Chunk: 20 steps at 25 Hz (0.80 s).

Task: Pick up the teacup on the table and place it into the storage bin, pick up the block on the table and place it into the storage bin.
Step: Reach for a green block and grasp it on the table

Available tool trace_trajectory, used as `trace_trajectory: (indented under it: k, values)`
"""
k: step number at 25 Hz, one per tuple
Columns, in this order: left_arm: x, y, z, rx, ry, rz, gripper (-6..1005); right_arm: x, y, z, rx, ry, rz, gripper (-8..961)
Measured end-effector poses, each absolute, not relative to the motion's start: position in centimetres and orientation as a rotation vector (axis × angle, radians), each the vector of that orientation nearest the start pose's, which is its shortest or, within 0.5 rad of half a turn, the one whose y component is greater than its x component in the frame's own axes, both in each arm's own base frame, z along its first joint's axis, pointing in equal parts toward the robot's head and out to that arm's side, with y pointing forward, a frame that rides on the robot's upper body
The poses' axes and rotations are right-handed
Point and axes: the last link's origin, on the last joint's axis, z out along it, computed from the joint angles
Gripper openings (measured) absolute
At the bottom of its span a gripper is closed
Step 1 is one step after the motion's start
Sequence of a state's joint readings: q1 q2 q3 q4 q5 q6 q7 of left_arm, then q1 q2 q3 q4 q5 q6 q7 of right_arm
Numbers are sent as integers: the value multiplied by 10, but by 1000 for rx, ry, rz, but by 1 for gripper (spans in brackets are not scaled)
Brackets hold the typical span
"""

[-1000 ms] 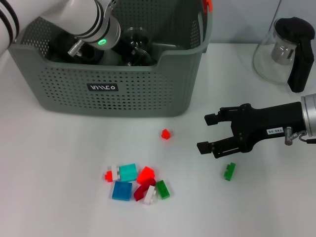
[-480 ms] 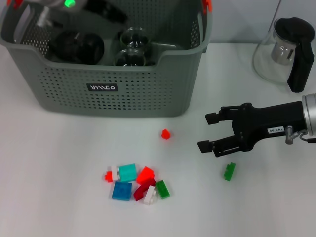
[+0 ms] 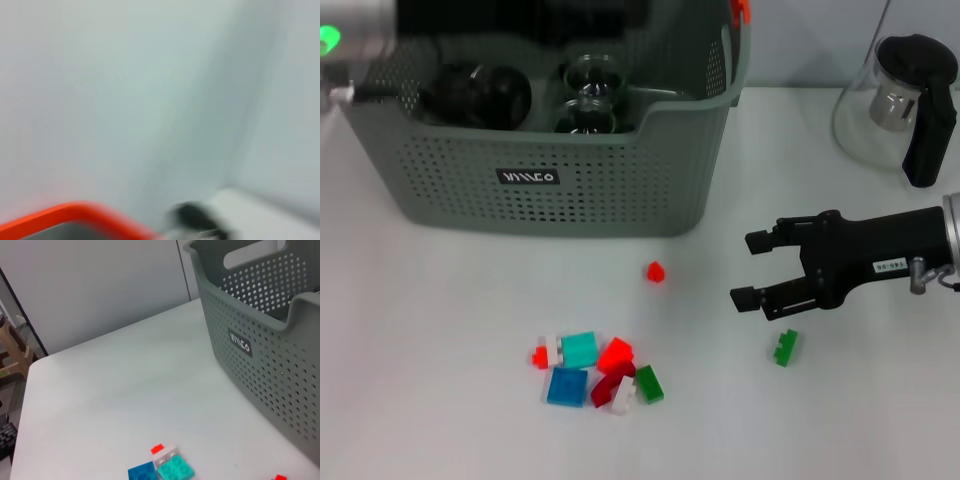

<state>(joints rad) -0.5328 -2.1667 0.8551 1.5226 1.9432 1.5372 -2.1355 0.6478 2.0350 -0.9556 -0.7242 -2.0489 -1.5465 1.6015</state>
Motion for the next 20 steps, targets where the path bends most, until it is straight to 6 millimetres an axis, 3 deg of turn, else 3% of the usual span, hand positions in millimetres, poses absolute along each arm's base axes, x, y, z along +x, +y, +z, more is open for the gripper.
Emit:
trace_trajectory:
  k: [4, 9, 15, 20]
  values:
    - [-135, 329, 88, -2726, -419, -887, 671, 220, 352, -8, -2991, 570, 402, 929]
    - [-172, 305, 61, -2831, -313, -954, 670, 219, 353, -1, -3009, 571, 390, 929]
    - [-213, 287, 34, -2854, -273, -877, 668, 216, 359, 10, -3037, 684, 250, 929]
    - [-229, 281, 24, -2906, -353, -760, 666, 205, 363, 16, -3048, 662, 25, 928]
